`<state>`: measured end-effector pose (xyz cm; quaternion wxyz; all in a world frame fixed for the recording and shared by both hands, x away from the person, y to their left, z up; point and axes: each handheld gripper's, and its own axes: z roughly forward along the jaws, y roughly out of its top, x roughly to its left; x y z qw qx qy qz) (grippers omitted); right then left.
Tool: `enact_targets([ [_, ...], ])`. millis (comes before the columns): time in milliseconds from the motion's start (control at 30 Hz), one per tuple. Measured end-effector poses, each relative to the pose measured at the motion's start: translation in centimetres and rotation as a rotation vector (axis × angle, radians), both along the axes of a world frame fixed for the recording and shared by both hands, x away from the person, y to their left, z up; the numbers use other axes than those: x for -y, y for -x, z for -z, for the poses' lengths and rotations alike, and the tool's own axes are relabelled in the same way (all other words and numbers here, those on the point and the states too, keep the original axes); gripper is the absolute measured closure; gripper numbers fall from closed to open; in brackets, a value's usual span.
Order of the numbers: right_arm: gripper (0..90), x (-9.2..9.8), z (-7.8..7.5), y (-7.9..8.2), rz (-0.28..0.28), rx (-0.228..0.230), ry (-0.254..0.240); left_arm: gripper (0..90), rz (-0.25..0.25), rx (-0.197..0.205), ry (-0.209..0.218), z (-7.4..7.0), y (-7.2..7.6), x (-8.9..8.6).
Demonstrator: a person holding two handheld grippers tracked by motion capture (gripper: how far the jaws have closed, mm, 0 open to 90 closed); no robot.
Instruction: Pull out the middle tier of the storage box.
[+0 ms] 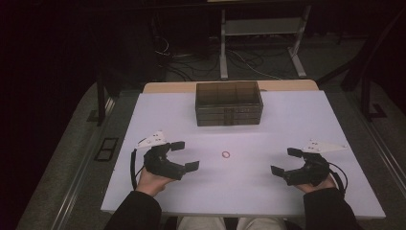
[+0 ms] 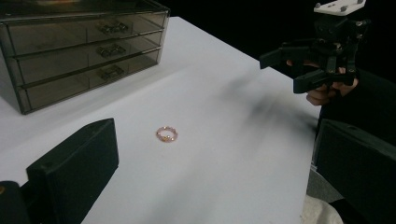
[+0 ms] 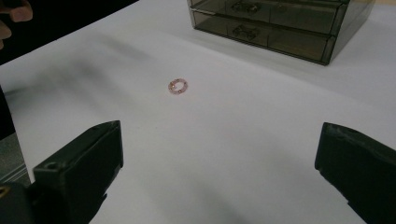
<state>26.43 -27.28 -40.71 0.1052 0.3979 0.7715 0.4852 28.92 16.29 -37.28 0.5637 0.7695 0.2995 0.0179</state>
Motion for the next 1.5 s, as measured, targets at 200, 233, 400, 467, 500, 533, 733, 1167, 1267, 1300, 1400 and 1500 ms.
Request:
enact_targets([
  [200, 0.4, -0.1, 0.0, 0.0, -0.002, 0.004, 0.005, 0.0, 0.004, -0.011, -0.007, -0.3, -0.6, 0.4],
  [233, 0.4, -0.1, 0.0, 0.0, -0.002, 0.004, 0.005, 0.0, 0.006, -0.014, -0.007, -0.3, -0.7, 0.5],
  [400, 0.4, -0.1, 0.0, 0.0, -0.003, 0.004, 0.008, 0.0, 0.009, -0.022, -0.005, -0.7, -1.3, 0.9],
  [467, 0.4, -0.1, 0.0, 0.0, -0.004, 0.004, 0.009, 0.0, 0.010, -0.024, -0.006, -0.8, -1.5, 1.2],
  [500, 0.5, -0.1, 0.0, 0.0, -0.004, 0.004, 0.009, 0.0, 0.013, -0.022, -0.007, -0.9, -1.6, 1.3],
  [533, 0.5, -0.1, 0.0, 0.0, -0.004, 0.004, 0.009, 0.0, 0.013, -0.022, -0.007, -1.0, -1.7, 1.5],
  [733, 0.4, -0.1, 0.0, 0.0, -0.004, 0.004, 0.010, 0.0, 0.013, -0.027, -0.001, -1.1, -2.2, 2.1],
  [1167, 0.4, -0.1, 0.0, 0.0, -0.004, 0.003, 0.011, 0.0, 0.000, -0.050, 0.003, -1.2, -3.7, 3.0],
  [1267, 0.4, -0.2, 0.0, 0.0, -0.004, 0.003, 0.012, 0.0, -0.005, -0.055, 0.005, -1.1, -4.0, 3.1],
  [1300, 0.5, -0.2, 0.0, 0.0, -0.004, 0.002, 0.013, 0.0, -0.008, -0.059, 0.007, -1.0, -4.1, 3.1],
  [1400, 0.4, -0.2, 0.1, 0.0, -0.005, 0.002, 0.013, 0.0, -0.014, -0.068, 0.012, -0.9, -4.5, 3.2],
  [1500, 0.4, -0.2, 0.0, 0.0, -0.006, 0.001, 0.013, 0.0, -0.023, -0.079, 0.019, -0.8, -4.9, 3.2],
])
